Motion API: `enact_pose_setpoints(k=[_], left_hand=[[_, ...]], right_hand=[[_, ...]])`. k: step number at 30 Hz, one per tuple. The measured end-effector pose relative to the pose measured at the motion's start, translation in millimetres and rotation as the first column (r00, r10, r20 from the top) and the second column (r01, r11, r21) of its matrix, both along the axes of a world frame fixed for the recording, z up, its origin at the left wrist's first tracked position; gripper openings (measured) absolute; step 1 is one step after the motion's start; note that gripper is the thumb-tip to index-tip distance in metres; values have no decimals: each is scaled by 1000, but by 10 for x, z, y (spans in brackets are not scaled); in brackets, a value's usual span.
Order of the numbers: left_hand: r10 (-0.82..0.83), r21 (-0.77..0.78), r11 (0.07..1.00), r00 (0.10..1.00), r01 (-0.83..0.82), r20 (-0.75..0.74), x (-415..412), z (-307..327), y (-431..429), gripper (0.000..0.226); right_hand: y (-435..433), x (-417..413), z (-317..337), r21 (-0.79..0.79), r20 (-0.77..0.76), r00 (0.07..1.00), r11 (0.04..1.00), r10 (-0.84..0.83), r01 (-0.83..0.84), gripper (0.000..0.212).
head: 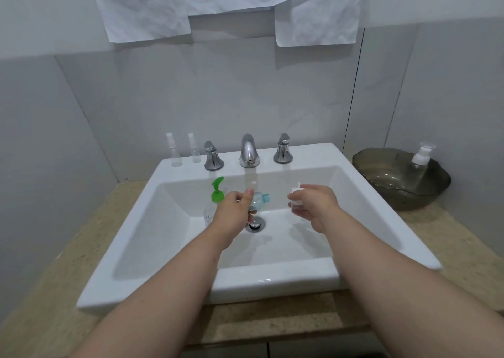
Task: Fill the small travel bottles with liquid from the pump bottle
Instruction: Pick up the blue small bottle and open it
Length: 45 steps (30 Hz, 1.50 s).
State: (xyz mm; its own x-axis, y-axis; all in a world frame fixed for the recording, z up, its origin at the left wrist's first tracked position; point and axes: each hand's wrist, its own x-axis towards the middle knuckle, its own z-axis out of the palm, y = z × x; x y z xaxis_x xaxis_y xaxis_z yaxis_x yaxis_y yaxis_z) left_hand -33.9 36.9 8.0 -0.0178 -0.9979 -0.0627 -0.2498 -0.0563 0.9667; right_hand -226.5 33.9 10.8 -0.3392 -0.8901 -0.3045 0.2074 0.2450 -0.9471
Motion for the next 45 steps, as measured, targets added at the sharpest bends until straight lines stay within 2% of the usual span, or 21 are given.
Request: enact_pose_setpoints(k=[2, 4, 6, 8, 12, 17, 22, 23, 25, 27, 30, 33, 37, 42, 45], left_hand=[[-3, 42, 999, 997, 6, -74, -31, 2, -37, 28], [-21, 74, 997, 991, 31, -132, -58, -5, -79, 27], [-30, 93, 995, 982, 48, -188, -61, -15, -90, 22], [-32, 96, 994, 967, 58, -252, -52, -20, -94, 18], [-73, 64, 993, 945, 99, -318, -38, -31, -106, 21], [-92, 19, 994, 942, 104, -323, -50, -52, -127, 24], [-83, -40, 996, 959, 75, -272, -50, -75, -182, 39], [-82, -43, 996, 963, 74, -258, -45, -75, -187, 40], [-85, -50, 996, 967, 75, -241, -23, -81, -197, 34], [-90, -66, 995, 968, 77, -233, -11, -78, -201, 27], [-89, -79, 994, 969, 72, -230, -7, -67, -199, 26], [-78, -78, 995, 980, 65, -185, -12, -38, -180, 30], [-51, -56, 998, 984, 42, -170, 22, -15, -146, 25], [-2, -22, 1000, 987, -2, -162, 78, 6, -86, 29], [24, -38, 999, 995, -28, -97, 120, -7, -67, 35]], right_hand=[[-86, -39, 5, -34, -175, 978, 993, -114, 109, 42], [-147, -52, 71, -64, -395, 897, 980, -196, 186, 40], [-218, -65, 103, -98, -524, 820, 973, -231, 211, 49], [-309, -78, 108, -141, -574, 780, 969, -248, 205, 53], [-536, -120, 142, -251, -597, 741, 949, -308, 191, 48], [-798, -232, 224, -264, -659, 690, 951, -299, 160, 46], [-970, -245, 239, -248, -687, 660, 951, -305, 182, 23], [-979, -243, 229, -241, -702, 646, 953, -301, 183, 23], [-940, -215, 219, -242, -718, 625, 952, -307, 190, 37], [-850, -175, 220, -295, -687, 627, 929, -369, 223, 48], [-694, -47, 238, -356, -615, 651, 893, -444, 273, 40], [-500, 115, 274, -295, -621, 691, 927, -369, 230, 27], [-337, 331, 244, -135, -625, 757, 982, -190, 136, 17], [-158, 499, 184, -79, -499, 859, 993, -119, 92, 14], [-22, 510, 82, -27, -391, 919, 999, -44, 36, 16]])
